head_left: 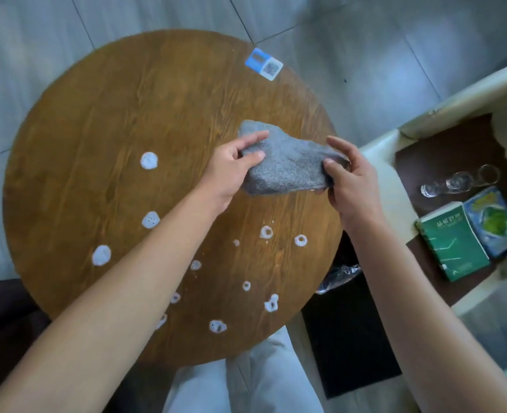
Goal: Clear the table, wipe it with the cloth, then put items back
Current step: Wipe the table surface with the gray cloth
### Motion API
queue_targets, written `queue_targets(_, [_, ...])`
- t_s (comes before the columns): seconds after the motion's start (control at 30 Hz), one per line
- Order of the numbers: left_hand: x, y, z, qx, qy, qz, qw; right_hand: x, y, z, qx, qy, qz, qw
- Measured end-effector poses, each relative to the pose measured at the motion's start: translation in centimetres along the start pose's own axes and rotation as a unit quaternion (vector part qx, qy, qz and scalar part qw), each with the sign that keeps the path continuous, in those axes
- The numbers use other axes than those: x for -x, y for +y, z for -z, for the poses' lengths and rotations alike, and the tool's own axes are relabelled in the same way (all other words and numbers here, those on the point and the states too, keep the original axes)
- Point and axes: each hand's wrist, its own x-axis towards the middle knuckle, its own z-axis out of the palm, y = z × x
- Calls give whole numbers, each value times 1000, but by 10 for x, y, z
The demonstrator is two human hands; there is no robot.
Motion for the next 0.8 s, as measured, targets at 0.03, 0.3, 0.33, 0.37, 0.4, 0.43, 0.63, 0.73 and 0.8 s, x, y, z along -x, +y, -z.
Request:
queue_targets(0.03, [-7,-9,-1,-15,0,18,1000,-6,5,1,3,3,-2,1000])
queue_targets(0.3, [-18,-79,-3,-99,43,208,972,-31,96,8,201,6,-102,974])
queue_targets(0.33, [-16,-82,0,-101,41,216,970,-29,101,9,203,2,-107,973])
queue_targets(0.37, [-13,-85,2,-100,40,219,970,-28,105,9,201,-3,-108,974])
queue_targets(0.4, [-11,-88,4,-100,41,221,969,-27,107,8,198,-7,-106,974])
queue_targets(0.43, [-9,-90,6,-98,39,221,970,-25,107,8,192,-11,-104,976])
queue_targets(0.63, [-2,-96,-6,-154,13,198,968,-26,103,7,190,-15,-107,976])
queue_targets(0.73, [1,-98,-12,-158,16,197,968,-21,97,11,264,2,-95,960])
queue_targets(0.8, [5,-94,-11,-130,14,202,970,-18,95,15,378,10,-69,923])
